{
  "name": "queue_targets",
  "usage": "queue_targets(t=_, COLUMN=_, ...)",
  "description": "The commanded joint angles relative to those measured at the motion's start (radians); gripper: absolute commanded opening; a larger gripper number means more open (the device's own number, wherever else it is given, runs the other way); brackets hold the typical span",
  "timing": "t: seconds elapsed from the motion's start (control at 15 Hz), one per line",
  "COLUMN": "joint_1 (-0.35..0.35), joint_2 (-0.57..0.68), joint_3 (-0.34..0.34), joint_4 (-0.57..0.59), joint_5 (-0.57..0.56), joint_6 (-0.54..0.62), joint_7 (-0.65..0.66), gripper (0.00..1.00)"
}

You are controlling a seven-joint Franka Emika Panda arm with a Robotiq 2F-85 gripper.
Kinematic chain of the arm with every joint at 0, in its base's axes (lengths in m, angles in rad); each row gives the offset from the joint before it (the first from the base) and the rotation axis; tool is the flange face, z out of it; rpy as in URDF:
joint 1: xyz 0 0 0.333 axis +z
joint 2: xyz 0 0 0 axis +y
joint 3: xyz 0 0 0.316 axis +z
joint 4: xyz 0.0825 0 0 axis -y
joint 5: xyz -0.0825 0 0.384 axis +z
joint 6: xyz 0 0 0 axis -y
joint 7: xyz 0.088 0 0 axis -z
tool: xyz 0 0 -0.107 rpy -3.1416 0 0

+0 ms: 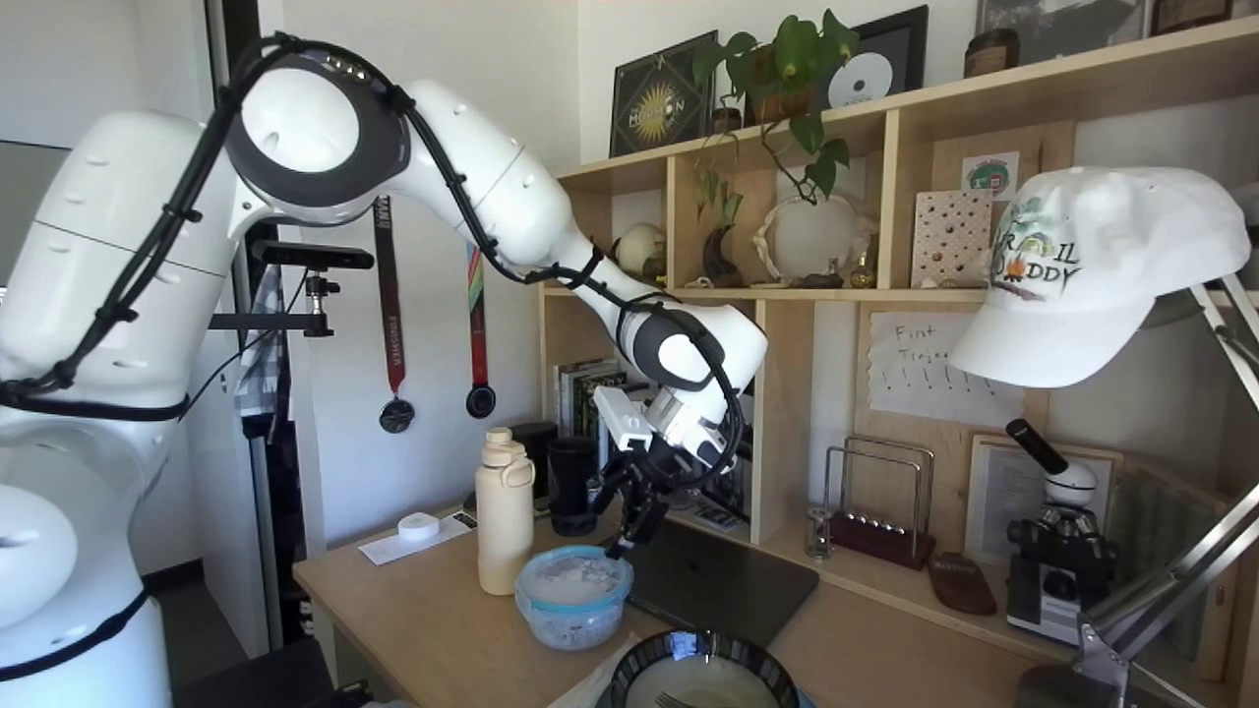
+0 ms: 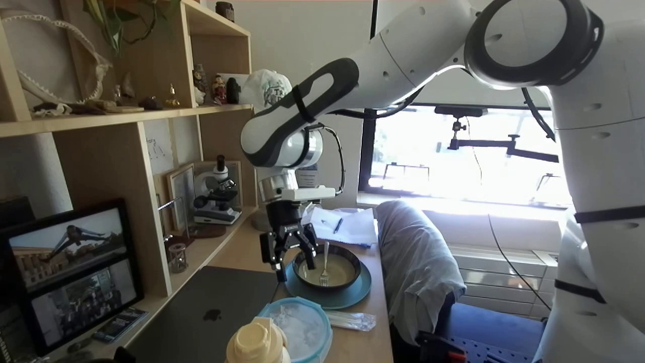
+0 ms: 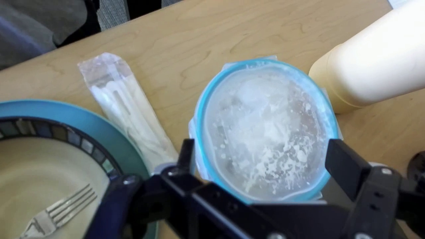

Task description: Move the yellow bottle to the other side of the table, place the package in the black bowl, and move the black cup to the other side of the table

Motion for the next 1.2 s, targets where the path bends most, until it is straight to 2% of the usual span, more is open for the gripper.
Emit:
queue_targets(t=0.0, joint_1=0.011, joint_2=-0.077, joint_3=-0.022, joint_4=-0.152, joint_5=0.009, joint_6=0.078, joint_7=0.080, gripper=1.00)
queue_targets(t=0.27, joint_1=0.010, joint_2=-0.118, joint_3=-0.046, joint_4=-0.266, joint_5=-0.014, joint_6=0.100, joint_7=0.141, gripper=1.00)
queue_targets(t=0.6, joint_1=-0.002, joint_2=-0.158, joint_3=-0.080, joint_4=-0.384, joint_5=-0.049, joint_6=0.120, joint_7=0.121, gripper=1.00)
queue_targets(t=1.13, joint_1=-0.003, joint_2=-0.099, joint_3=-0.091, joint_4=-0.424, joint_5=-0.125, joint_6=0.292, joint_7=0.095, gripper=1.00)
